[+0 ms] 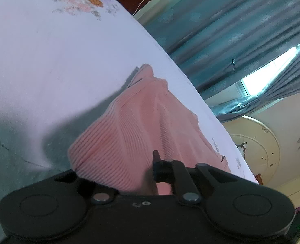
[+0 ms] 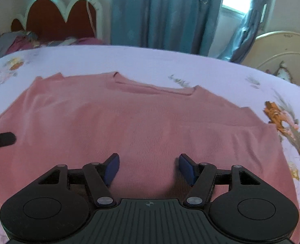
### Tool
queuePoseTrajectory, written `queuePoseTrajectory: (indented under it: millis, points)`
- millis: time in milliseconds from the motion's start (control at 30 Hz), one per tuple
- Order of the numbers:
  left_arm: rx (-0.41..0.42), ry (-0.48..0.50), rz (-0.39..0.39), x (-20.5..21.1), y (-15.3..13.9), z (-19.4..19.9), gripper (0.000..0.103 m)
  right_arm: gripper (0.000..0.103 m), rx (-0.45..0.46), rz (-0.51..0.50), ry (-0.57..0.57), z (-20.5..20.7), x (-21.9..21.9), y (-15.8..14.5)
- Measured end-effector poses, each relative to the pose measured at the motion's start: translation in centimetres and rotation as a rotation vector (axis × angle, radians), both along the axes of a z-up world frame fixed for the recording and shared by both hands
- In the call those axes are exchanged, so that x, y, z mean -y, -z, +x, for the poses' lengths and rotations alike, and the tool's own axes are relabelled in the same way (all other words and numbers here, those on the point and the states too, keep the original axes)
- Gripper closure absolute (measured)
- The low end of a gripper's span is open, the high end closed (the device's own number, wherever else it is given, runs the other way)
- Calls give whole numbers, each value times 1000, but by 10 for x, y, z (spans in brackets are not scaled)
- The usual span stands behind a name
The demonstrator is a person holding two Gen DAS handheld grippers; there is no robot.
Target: Fold small clothes
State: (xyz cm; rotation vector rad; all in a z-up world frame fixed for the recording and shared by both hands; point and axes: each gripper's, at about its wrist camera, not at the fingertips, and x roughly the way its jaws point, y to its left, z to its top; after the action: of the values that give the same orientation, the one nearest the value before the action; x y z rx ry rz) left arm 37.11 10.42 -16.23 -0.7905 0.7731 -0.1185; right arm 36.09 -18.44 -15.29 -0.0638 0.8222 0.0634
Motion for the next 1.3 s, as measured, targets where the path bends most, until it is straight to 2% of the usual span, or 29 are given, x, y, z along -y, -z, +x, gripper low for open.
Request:
queuePoseTrajectory:
  millis: [100,300,500,667,800,900,1000,1100,1200,1267,1300]
  points:
    - [19,-5,24,3,-9,-4,92,39,-8,13,-16,3,3,-3]
    - [95,17,153,27,-38,-2,94,39,37,157,-11,-1,31,-12]
    - [183,88,270,79,-74,3,94,39,70,239,-14,-15,70,-29]
    - [284,239,349,153,-97,9,94,39,80,299,47,-27,122,-35]
    - [349,403,379,223,-100,6,94,39,89,327,126,-44,170,-37]
    - [364,536,398,276,-87,-2,94,39,92,331,191,-56,206,-35]
    - [326,650,442,321,-56,-10,94,39,90,330,248,-69,239,-34]
    - [293,707,536,345,-26,-25,86,39,94,350,275,-75,261,-35]
    - [313,750,563,343,-21,-42,71,39,102,412,259,-75,272,-41]
    - [305,789,552,339,-24,-48,48,39,96,453,230,-68,271,-43]
    - [299,801,539,334,-26,-50,44,39,91,470,207,-63,267,-44]
